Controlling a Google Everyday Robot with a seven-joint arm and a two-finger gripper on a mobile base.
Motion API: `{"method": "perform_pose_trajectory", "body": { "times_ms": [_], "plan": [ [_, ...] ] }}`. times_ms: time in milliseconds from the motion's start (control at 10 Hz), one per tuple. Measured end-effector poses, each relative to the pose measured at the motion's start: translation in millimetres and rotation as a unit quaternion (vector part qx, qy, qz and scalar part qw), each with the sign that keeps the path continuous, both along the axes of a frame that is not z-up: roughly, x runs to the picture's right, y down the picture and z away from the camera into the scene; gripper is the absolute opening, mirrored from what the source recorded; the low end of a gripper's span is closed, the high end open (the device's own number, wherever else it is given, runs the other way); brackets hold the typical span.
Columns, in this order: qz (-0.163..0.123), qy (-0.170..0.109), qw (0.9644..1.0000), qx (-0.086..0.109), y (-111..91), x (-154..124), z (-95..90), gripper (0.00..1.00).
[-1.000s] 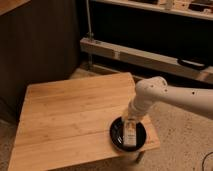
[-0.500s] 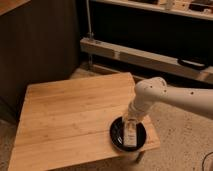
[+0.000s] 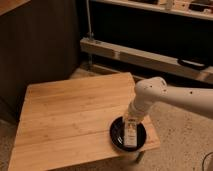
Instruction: Place the bottle in the ceramic bowl
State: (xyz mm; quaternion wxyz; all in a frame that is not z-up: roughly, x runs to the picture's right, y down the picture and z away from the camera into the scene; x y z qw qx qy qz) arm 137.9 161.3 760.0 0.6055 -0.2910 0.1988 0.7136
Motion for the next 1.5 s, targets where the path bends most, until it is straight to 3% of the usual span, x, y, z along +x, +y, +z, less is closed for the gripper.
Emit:
{"method": "perform_pose_trajectory", "body": {
  "times_ms": [400,1500],
  "plan": [
    [0.0,0.006,1.0,-0.005,0.1,1.8,0.4,0.79],
    [0.021,0.0,0.9998,0.005,-1.4,5.5,-4.6,0.8]
  ]
}}
